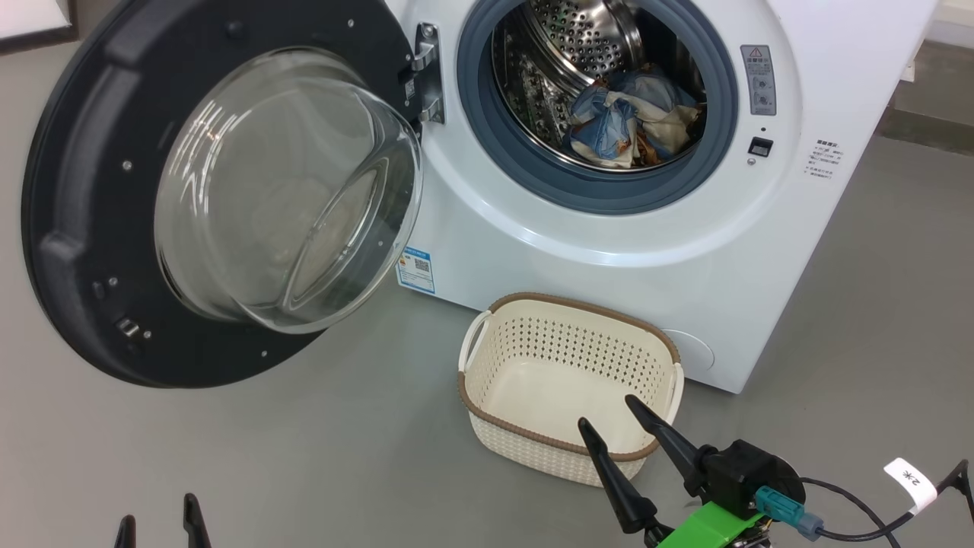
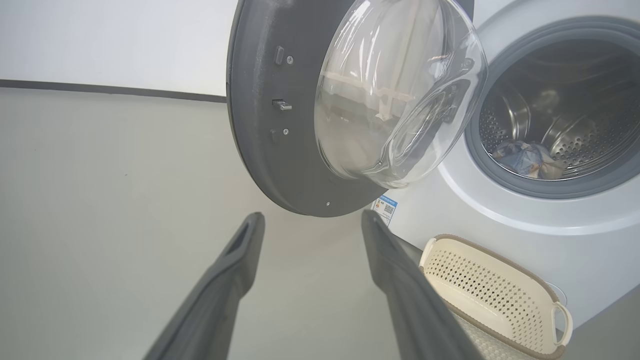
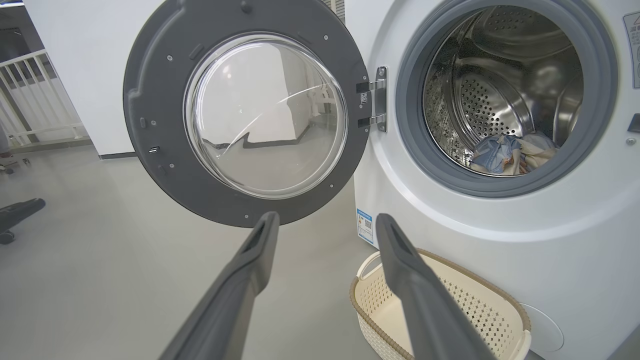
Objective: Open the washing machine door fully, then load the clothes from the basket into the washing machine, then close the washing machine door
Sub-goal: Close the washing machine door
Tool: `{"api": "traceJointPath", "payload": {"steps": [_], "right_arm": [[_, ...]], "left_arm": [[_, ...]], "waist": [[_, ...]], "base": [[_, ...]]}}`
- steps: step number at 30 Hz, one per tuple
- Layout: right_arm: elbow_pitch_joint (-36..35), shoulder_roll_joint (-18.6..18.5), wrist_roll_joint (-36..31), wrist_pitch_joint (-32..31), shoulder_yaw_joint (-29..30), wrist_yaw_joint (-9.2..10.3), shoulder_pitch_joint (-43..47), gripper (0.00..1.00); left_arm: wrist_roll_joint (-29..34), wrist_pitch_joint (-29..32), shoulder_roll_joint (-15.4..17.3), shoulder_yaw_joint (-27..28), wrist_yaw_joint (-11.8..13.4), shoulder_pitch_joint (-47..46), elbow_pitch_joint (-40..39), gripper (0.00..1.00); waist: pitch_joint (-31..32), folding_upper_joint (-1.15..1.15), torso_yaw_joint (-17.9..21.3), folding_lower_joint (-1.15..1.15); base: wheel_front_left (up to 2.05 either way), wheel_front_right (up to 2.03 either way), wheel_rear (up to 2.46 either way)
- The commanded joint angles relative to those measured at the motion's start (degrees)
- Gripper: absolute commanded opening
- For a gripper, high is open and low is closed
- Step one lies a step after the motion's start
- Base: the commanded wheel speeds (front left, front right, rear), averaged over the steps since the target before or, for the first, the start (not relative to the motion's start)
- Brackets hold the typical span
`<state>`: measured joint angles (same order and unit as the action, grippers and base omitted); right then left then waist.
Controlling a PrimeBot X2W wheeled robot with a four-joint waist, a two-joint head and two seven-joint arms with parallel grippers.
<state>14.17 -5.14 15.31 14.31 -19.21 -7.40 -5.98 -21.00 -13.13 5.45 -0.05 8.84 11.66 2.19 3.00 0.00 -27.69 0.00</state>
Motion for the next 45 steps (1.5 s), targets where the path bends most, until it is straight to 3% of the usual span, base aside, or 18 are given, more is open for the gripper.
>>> {"api": "traceJointPath", "payload": {"steps": [1, 34, 35, 36, 37, 38, 45], "right_arm": [[-1.37, 0.14, 0.53, 0.69, -0.80, -0.09, -1.02, 1.00], [-1.04, 0.01, 0.55, 0.69, -0.52, -0.09, -1.04, 1.00], [-1.09, 0.00, 0.53, 0.69, -0.47, -0.09, -0.99, 1.00], [-1.15, -0.02, 0.48, 0.69, -0.44, -0.09, -0.92, 1.00], [-1.15, -0.02, 0.48, 0.69, -0.44, -0.09, -0.92, 1.00], [-1.21, -0.06, 0.43, 0.69, -0.42, -0.09, -0.85, 1.00], [-1.79, -0.83, -0.10, 0.69, -0.03, -0.09, 0.22, 1.00]], "left_arm": [[-0.07, -0.59, 0.75, 1.67, 0.28, -1.47, -1.69, 1.00], [-1.15, -1.17, 0.75, 1.35, 0.98, -1.51, -1.65, 1.00], [-1.23, -1.05, 0.82, 1.20, 0.80, -1.50, -1.62, 0.48], [-1.32, -0.89, 0.92, 1.01, 0.57, -1.48, -1.59, 0.11], [-1.32, -0.89, 0.92, 1.01, 0.57, -1.48, -1.59, 0.11], [-1.41, -0.80, 0.98, 0.86, 0.39, -1.48, -1.61, 0.00], [-2.17, -0.93, 1.02, 1.17, 0.26, -1.76, -3.10, 0.00]], "waist": [[0.00, 0.00, 0.00, 0.00], [-0.23, 0.00, -0.09, 0.00], [-0.25, 0.00, -0.09, 0.00], [-0.28, 0.00, -0.10, 0.00], [-0.28, 0.00, -0.10, 0.00], [-0.31, 0.00, -0.12, 0.00], [-1.42, 0.00, -0.18, 0.00]], "base": [[0.00, 0.00, 0.00], [0.00, 0.00, 0.00], [0.00, 0.00, 0.00], [0.00, 0.00, 0.00], [0.00, 0.00, 0.00], [0.00, 0.00, 0.00], [0.00, 0.00, 0.00]]}}
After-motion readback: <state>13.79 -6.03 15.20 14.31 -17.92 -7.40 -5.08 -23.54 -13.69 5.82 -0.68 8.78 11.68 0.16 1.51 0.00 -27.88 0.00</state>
